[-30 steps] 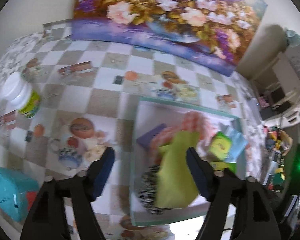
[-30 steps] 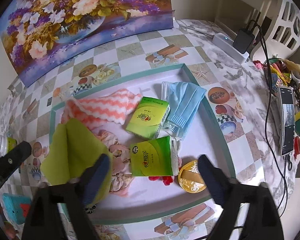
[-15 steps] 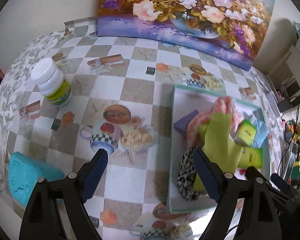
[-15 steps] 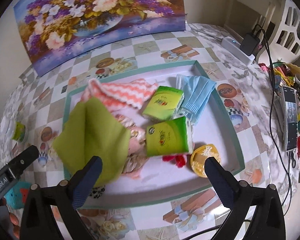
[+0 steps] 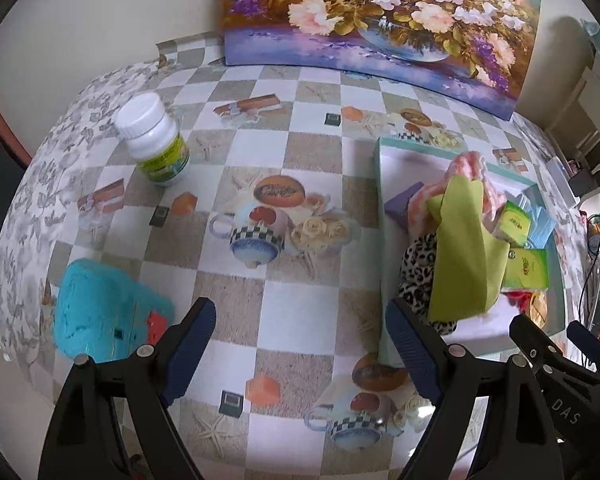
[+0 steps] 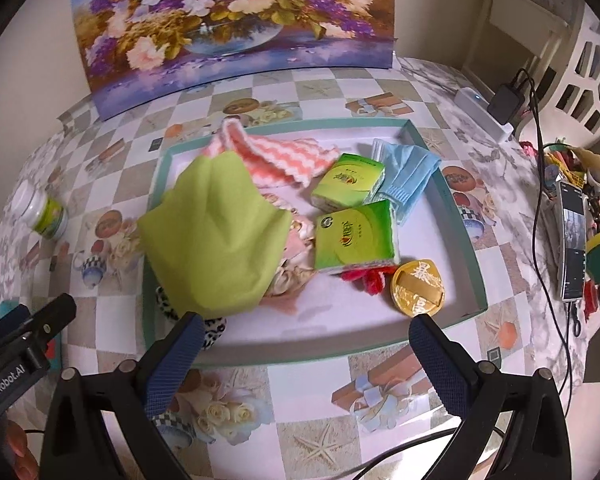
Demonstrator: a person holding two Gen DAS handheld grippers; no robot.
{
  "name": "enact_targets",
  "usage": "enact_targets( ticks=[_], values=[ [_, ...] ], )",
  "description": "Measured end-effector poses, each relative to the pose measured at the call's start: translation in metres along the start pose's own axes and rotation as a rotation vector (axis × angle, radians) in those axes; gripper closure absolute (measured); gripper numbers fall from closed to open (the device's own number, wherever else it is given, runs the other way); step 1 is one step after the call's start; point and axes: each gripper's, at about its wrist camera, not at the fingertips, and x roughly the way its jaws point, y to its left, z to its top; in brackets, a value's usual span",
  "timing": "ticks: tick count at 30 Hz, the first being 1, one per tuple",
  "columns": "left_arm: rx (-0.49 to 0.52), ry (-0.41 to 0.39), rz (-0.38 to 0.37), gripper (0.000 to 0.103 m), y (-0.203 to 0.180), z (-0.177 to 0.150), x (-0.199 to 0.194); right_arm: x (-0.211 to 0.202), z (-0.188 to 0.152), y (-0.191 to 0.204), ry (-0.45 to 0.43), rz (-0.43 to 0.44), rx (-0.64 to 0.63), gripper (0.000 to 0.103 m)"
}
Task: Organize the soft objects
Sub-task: 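Release the green cloth onto the tray with the left gripper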
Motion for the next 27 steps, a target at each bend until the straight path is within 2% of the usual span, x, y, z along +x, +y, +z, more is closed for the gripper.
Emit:
enact_targets(
  ticks=[14,27],
  values=[
    [0.03,0.002,0.104,0.016,0.009,-0.02,-0.006,-0.008,-0.009,0.012,-0.018,-0.007,-0.047,0.0],
    [0.012,-0.03,0.118,0.016,0.016,-0.015,-0.013,-0.012,-0.006,0.014,-0.037,-0.008,-0.065,0.0]
  ],
)
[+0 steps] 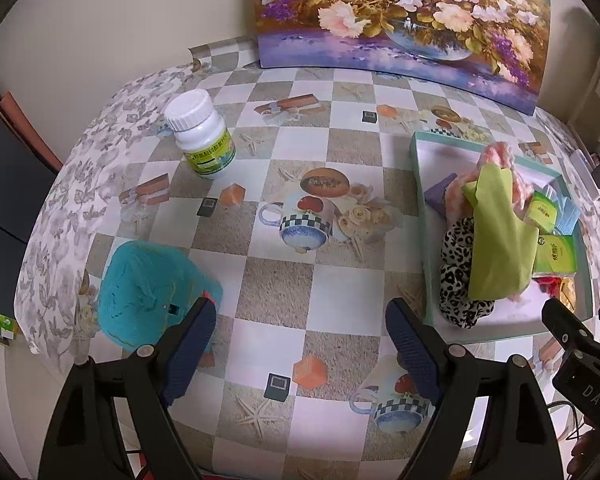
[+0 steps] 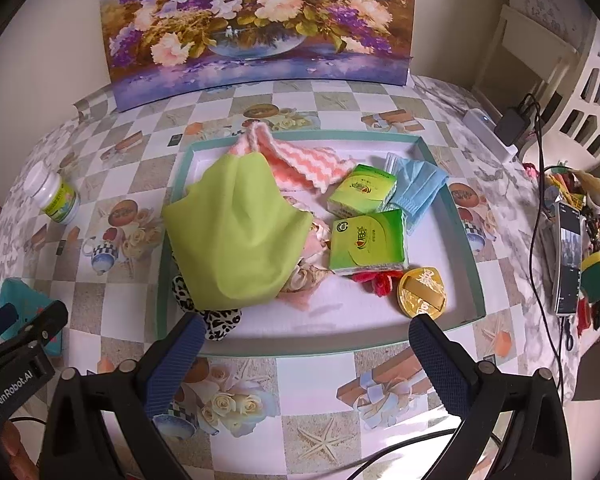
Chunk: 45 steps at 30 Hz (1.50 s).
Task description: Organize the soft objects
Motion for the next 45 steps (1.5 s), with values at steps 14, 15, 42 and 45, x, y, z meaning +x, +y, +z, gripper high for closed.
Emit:
enact_targets(
  ticks=[14,15,42,45],
  values=[
    [0.012,-0.008,0.011,0.016,-0.0013,0.0007,-0.0024,0.0024,-0.0006,0.0024,0.004,-0.003,-0.018,0.0],
    [0.013,-0.009,0.011,0.016,-0.0014,0.0006,-0.0024,0.0024,-0.0006,0.0024,0.004,-0.003,-0.017,0.0],
    [0.003,0.013,0.012,0.016,0.0022,0.0008,0.0026,0.0057,-0.0017,0.0016,0.01,-0.008,-0.024,0.0],
    [0.001,0.015,0.012,0.016,0.0022,0.0006,0.003,0.0057,-0.0018,0.0015,0.01,-0.008,-0.024,0.0]
  ],
)
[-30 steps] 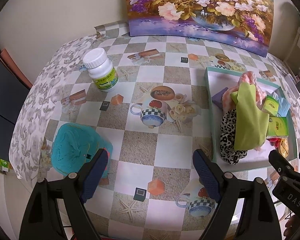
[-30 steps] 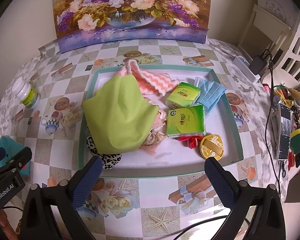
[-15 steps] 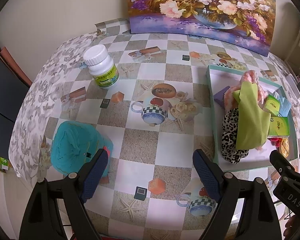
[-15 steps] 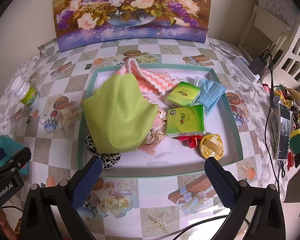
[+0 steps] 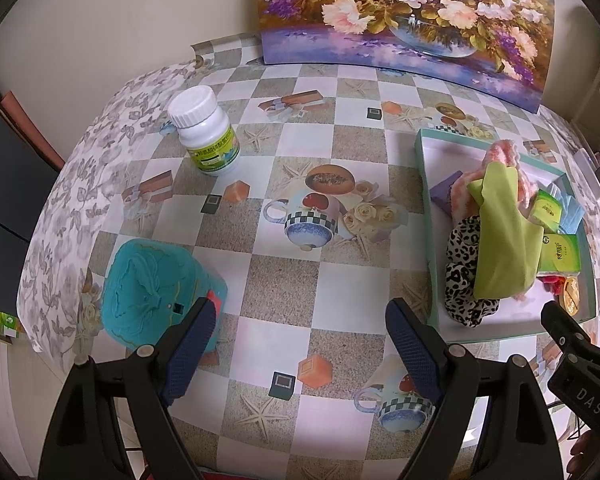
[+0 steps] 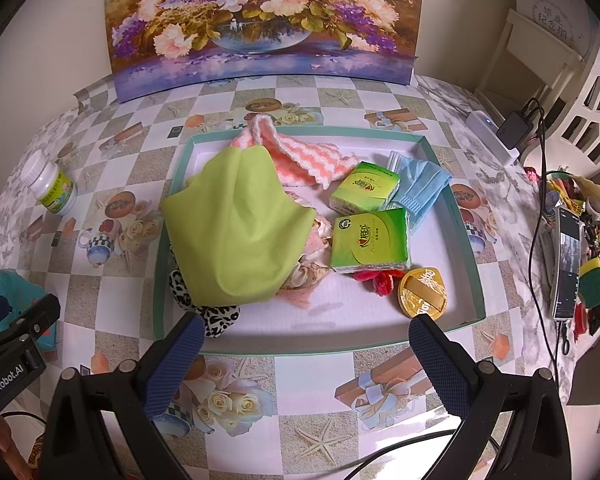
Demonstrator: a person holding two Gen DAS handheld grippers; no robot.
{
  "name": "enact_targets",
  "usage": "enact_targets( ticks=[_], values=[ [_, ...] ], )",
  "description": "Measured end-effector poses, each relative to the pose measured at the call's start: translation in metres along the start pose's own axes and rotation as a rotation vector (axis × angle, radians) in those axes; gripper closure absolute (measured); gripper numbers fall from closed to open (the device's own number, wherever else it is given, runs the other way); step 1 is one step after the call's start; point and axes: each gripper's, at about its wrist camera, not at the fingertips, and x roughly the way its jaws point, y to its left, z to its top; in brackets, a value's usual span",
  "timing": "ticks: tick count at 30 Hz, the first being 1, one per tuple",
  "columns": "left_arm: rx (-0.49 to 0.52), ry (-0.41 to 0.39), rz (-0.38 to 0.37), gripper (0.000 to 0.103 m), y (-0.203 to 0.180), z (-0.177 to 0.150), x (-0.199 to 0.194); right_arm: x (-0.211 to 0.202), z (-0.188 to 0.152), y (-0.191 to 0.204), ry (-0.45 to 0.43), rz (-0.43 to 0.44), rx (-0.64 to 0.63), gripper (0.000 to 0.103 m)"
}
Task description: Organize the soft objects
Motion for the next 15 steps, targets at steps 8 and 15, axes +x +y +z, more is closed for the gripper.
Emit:
enact_targets(
  ticks=[8,15],
  values=[
    [-0.002,-0.002,-0.007,0.016,0.0006,-0.0001,-0.0002,0.0,0.0,-0.0005,0.0,0.0,-0.001,0.0],
    [-0.008,-0.012,-0.017,0.016,0.0001,0.0006,-0.0028,0.0,0.0001,-0.0004,0.0,0.0,-0.001,0.0]
  ],
)
